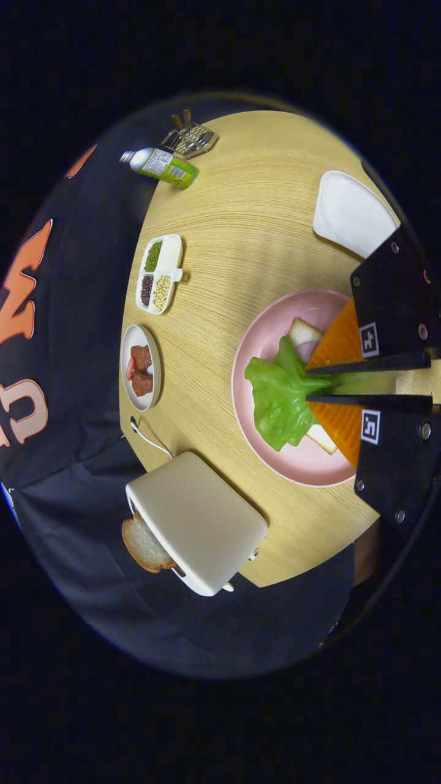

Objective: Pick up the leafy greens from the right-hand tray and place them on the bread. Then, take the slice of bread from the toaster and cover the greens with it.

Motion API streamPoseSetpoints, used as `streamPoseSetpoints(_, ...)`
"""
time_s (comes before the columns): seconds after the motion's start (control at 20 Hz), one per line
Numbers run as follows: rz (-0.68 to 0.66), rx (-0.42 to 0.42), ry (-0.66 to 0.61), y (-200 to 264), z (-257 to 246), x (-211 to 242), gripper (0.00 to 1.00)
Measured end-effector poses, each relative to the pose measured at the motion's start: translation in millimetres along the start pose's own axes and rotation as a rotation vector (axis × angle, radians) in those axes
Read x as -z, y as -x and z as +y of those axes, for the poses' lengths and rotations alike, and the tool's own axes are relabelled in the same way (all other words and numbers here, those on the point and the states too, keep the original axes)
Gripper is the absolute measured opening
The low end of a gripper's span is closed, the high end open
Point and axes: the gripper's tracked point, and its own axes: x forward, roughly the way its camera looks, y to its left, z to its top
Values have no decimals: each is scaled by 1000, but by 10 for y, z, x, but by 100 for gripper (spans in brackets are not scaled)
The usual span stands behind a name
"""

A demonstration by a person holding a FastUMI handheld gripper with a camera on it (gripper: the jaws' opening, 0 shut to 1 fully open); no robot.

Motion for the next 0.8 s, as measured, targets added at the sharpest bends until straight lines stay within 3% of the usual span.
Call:
streamPoseSetpoints(0.25,18,39,17,-65,-31,23,39)
streamPoseSetpoints(0.55,-18,40,-37,35,26,-247,55)
streamPoseSetpoints(0.8,-44,17,-43,96,246,-563,60)
